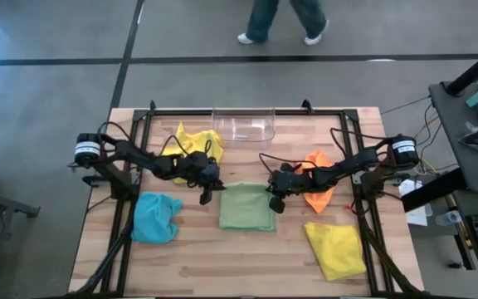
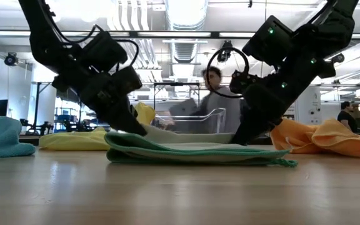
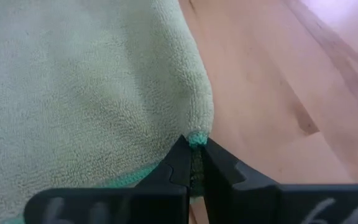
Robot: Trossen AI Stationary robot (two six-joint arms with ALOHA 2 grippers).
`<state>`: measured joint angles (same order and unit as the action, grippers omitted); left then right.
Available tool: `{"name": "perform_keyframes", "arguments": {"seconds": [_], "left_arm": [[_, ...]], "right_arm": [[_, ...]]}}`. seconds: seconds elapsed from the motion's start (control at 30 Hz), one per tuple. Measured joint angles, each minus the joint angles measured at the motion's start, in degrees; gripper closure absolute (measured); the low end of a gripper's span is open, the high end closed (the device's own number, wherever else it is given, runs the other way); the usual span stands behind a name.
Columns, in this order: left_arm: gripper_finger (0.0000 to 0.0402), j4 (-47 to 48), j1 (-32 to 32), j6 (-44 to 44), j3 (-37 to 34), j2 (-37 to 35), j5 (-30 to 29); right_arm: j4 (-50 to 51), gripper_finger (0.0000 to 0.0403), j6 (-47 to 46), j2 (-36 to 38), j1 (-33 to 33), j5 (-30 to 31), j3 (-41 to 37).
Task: Fold microfiber towels
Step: Fold the light green microfiber cloth
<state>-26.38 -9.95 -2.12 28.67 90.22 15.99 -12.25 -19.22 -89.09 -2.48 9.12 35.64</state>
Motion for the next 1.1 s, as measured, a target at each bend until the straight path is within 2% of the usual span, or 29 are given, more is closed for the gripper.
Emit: {"name": "perform_keyframes", "arguments": {"seconds": [0.33,0.57,0.77,1.1], "left_arm": [[0.0401,0.7,2.74,4.36,-0.04,-5.78,-2.84],[0.0401,5.97,5.25,6.82,-0.17,-8.75,-6.58],[0.0402,6.46,8.57,7.09,-0.57,-9.63,-9.14],[0.0402,6.45,13.89,7.58,-0.46,-9.69,-13.82]], "right_arm": [[2.49,0.039,4.43,3.28,-2.07,2.66,3.15],[7.44,0.039,6.34,3.92,-5.27,6.1,4.48],[9.0,0.0391,6.43,3.92,-8.2,10.49,4.48],[9.01,0.0391,6.97,4.68,-11.14,11.96,4.5]]}}
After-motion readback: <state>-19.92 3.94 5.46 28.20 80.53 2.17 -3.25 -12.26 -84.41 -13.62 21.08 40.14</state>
